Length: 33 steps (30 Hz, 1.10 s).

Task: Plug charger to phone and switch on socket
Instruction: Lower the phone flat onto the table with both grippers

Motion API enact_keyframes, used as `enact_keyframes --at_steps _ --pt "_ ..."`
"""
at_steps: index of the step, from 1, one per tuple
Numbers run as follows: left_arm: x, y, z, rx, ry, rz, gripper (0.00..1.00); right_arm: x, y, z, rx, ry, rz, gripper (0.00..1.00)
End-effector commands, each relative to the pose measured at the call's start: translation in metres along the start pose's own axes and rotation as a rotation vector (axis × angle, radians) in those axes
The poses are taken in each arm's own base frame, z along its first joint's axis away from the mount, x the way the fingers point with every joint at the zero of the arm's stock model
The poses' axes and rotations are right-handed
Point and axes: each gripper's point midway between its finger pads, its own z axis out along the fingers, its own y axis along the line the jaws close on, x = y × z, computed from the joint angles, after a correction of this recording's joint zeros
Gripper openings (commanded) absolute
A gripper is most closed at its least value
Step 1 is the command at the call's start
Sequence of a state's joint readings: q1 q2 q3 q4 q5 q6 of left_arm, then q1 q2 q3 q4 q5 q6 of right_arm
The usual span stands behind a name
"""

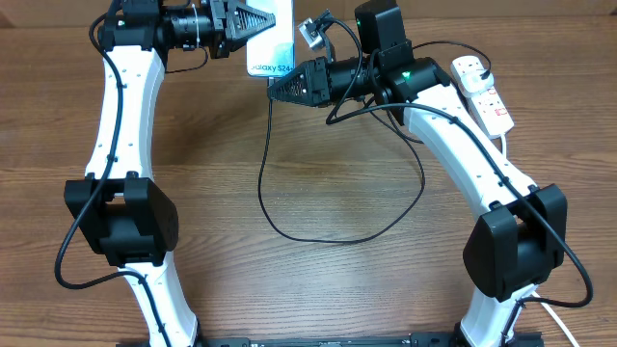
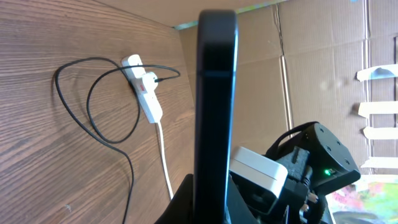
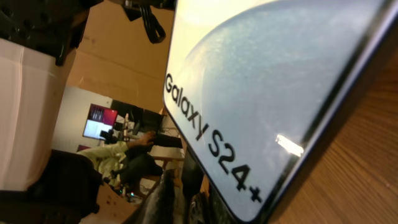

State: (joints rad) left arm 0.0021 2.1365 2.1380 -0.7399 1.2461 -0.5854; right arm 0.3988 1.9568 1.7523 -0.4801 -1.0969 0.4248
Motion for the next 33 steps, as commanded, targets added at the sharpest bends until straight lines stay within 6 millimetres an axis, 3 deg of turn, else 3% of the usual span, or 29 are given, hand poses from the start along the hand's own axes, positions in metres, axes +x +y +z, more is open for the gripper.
enact_keyframes --at_steps 1,2,5,9,13,18,26,33 --pt "0.009 -0.020 0.002 0.035 0.028 0.023 0.04 -0.015 0.009 -0.011 0.030 -0.054 -0.055 0.31" --pt "0.007 -0.017 0.002 0.017 0.015 0.024 0.04 -0.015 0.009 -0.011 0.030 -0.053 -0.054 0.43" --pt "0.000 -0.007 0.001 -0.037 -0.023 0.025 0.04 -0.014 0.008 -0.011 0.033 -0.051 -0.047 0.64" --pt "-0.008 0.003 -0.004 -0.086 -0.063 0.022 0.04 -0.011 0.003 -0.011 0.052 -0.043 -0.023 0.83" --pt "-0.015 0.016 -0.010 -0.147 -0.103 0.005 0.04 -0.003 -0.008 -0.012 0.101 -0.028 -0.005 0.88" --pt "-0.010 0.051 -0.006 -0.270 -0.107 -0.062 0.04 0.002 -0.024 -0.014 0.183 -0.023 -0.003 0.98" --pt "0.003 0.121 0.029 -0.327 -0.010 -0.105 0.04 0.010 -0.059 -0.024 0.380 -0.027 0.026 1.00" --pt "0.031 0.166 0.067 -0.343 0.104 -0.141 0.04 0.013 -0.079 -0.033 0.502 -0.035 0.057 1.00"
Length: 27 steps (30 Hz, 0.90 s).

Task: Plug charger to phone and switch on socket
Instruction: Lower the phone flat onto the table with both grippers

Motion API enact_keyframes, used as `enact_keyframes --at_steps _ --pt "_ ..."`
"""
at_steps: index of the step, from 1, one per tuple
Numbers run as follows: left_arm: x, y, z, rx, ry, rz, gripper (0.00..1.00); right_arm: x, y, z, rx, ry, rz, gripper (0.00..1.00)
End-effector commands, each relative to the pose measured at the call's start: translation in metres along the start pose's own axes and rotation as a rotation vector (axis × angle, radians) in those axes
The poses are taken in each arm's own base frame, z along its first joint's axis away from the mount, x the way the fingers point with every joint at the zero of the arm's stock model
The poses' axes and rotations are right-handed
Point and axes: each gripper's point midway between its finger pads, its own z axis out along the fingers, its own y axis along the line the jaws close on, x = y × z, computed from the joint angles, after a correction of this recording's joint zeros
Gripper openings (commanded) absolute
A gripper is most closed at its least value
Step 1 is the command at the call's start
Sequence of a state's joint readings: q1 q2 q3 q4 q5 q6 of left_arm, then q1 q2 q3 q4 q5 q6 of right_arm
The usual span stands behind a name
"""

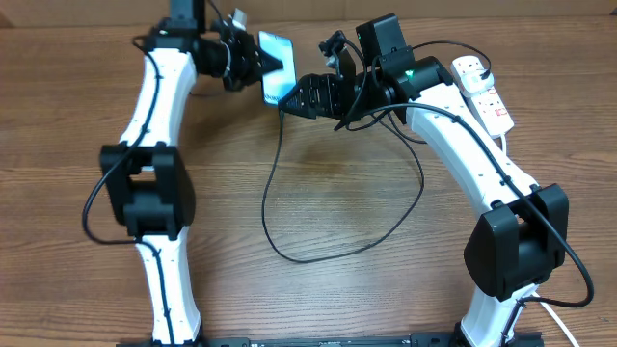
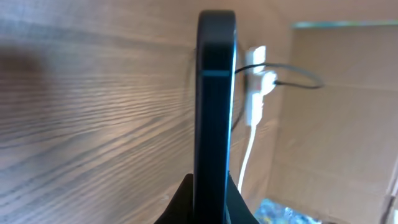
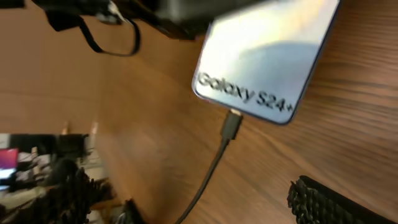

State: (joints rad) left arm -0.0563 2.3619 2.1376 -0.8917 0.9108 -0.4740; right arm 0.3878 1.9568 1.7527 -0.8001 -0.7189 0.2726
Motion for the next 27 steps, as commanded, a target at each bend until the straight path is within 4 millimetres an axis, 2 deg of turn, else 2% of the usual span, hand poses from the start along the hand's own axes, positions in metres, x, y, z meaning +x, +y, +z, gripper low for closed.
enact_keyframes --at_steps 1,6,10,13,19,27 --pt "0.016 0.000 0.028 0.016 0.070 0.080 0.04 -0.014 -0.003 -0.012 0.080 -0.066 -0.043 1.00" --pt "0.029 0.010 0.055 0.006 0.124 0.135 0.05 -0.015 -0.005 -0.013 0.085 -0.066 -0.039 1.00" --pt "0.035 0.020 0.066 -0.011 0.152 0.122 0.05 -0.015 -0.012 -0.017 0.104 -0.069 -0.022 1.00" --pt "0.037 0.036 0.073 -0.051 0.159 0.102 0.05 -0.016 -0.023 -0.021 0.146 -0.074 -0.003 1.00" --pt "0.045 0.051 0.078 -0.071 0.192 0.078 0.04 -0.013 -0.036 -0.029 0.171 -0.065 0.039 1.00" --pt "0.048 0.050 0.081 -0.065 0.203 0.143 0.05 -0.013 -0.038 -0.031 0.173 -0.067 0.045 1.00"
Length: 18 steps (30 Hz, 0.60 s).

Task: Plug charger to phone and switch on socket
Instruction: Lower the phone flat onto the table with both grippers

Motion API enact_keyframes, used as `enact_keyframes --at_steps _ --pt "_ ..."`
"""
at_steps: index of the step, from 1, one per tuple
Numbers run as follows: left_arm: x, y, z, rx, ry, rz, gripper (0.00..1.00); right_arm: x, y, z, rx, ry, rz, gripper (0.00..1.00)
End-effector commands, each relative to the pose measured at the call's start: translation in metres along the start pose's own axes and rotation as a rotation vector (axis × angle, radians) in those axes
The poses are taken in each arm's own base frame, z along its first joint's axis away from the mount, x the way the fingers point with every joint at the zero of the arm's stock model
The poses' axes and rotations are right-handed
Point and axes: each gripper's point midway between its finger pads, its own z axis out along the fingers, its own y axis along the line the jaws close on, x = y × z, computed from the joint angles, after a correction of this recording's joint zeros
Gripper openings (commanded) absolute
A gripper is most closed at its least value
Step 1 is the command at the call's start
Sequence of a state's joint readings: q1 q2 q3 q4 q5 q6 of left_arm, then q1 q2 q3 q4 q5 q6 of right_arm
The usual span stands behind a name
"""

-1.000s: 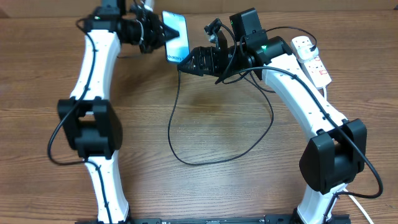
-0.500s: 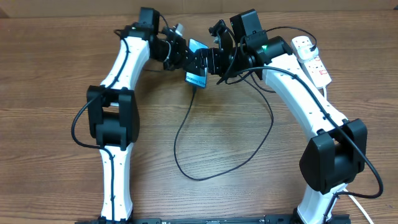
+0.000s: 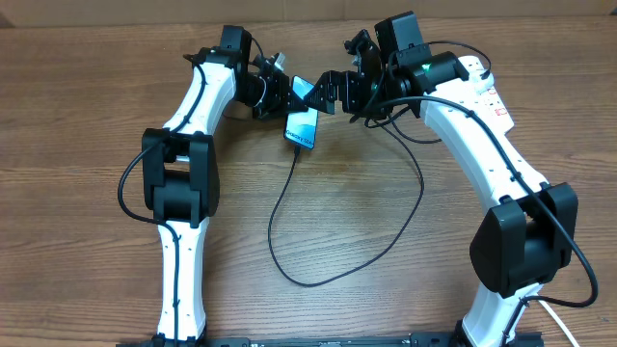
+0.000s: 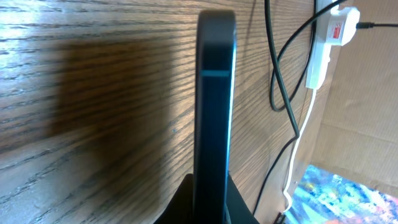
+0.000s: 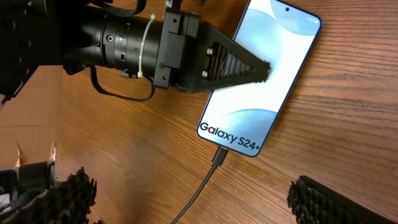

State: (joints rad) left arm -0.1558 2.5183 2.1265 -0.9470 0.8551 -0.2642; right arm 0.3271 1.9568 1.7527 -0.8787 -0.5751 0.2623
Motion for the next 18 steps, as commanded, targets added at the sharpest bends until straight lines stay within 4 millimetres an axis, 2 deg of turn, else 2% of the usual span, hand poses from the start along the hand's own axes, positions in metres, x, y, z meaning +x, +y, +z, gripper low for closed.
enact_keyframes --at_steps 1,10,15,18 --pt "0.002 -0.007 0.001 0.028 0.009 0.049 0.05 -0.009 0.010 -0.013 -0.006 -0.039 -0.030 1.00" --pt "0.021 0.004 0.020 -0.006 0.059 0.018 0.06 -0.009 0.010 -0.013 -0.006 -0.039 -0.029 1.00" --pt "0.024 0.006 0.024 -0.009 0.068 0.016 0.05 -0.009 0.010 -0.013 -0.006 -0.039 -0.029 1.00" --pt "0.023 0.006 0.024 -0.011 0.064 0.020 0.12 -0.009 0.010 -0.013 -0.006 -0.039 -0.029 1.00"
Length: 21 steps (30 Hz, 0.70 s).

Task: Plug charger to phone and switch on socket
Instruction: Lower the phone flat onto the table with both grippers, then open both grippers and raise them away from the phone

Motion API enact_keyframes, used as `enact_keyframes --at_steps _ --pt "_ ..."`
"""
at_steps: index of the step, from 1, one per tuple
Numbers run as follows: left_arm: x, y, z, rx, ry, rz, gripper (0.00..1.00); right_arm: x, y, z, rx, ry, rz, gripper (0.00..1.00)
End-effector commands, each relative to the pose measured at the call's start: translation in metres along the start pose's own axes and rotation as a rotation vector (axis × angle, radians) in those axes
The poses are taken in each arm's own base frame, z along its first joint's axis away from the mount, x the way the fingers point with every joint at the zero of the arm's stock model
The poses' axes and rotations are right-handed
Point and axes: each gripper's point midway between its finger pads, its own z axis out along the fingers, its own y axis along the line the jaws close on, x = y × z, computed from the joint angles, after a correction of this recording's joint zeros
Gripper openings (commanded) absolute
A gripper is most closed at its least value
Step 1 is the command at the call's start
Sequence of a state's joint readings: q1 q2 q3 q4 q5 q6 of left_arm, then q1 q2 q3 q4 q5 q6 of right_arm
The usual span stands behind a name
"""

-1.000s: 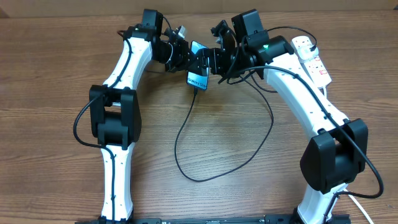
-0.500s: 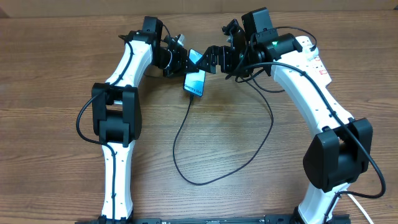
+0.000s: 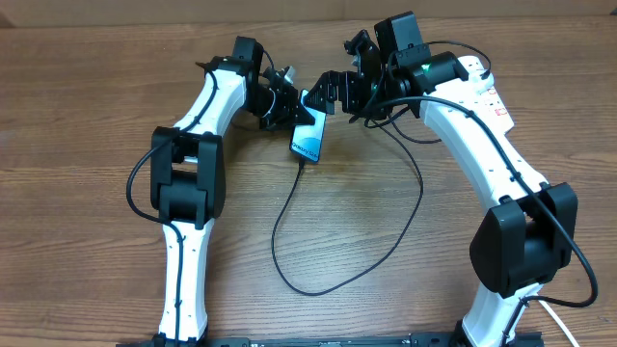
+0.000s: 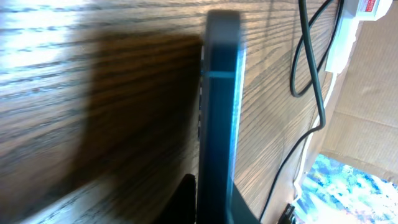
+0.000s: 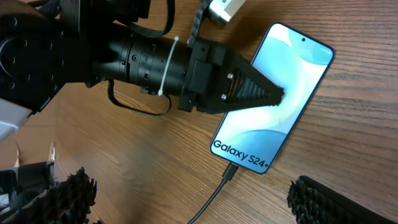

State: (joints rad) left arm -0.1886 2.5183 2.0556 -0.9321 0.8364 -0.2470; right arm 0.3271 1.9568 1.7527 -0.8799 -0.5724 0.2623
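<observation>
A phone (image 3: 308,138) with a lit "Galaxy S24+" screen lies face up, low over or on the wooden table; which, I cannot tell. My left gripper (image 3: 295,109) is shut on its upper edge. In the left wrist view the phone (image 4: 221,112) shows edge-on between the left gripper's (image 4: 214,202) jaws. The black charger cable (image 3: 289,207) is plugged into the phone's bottom end, its plug (image 5: 227,173) seated. My right gripper (image 5: 199,202) hovers open just above and right of the phone (image 5: 273,130), holding nothing. The white socket strip (image 3: 494,99) lies at the far right.
The cable loops across the middle of the table (image 3: 87,193) and back up to the strip. The socket strip (image 4: 365,7) also shows in the left wrist view's top right corner. Cardboard walls stand behind the table's far edge.
My left gripper has shifted a little right and nearer with the phone, which now sits lower against the table. The right arm has not moved and stays open.
First my left gripper held the phone high while the right gripper was at its bottom end with the cable. Then the cable was in the phone and the right gripper stood apart, open. After that the phone was lower, and now it is down by the table.
</observation>
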Motion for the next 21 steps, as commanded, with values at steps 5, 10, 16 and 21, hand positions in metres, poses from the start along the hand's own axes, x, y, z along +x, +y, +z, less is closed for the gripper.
enact_keyframes --at_steps 5,10,16,21 --pt "-0.002 0.010 0.001 -0.064 -0.014 0.025 0.16 -0.009 0.010 -0.013 -0.008 -0.039 -0.030 1.00" --pt "-0.003 0.012 0.001 -0.074 -0.021 0.032 0.18 -0.009 0.010 -0.013 -0.008 -0.039 -0.030 1.00" --pt "-0.006 0.020 0.000 -0.121 -0.032 0.031 0.22 -0.009 0.007 -0.013 0.011 -0.041 -0.027 1.00" --pt "-0.007 0.027 -0.001 -0.164 -0.042 0.031 0.26 -0.009 0.004 -0.013 0.027 -0.041 -0.023 1.00"
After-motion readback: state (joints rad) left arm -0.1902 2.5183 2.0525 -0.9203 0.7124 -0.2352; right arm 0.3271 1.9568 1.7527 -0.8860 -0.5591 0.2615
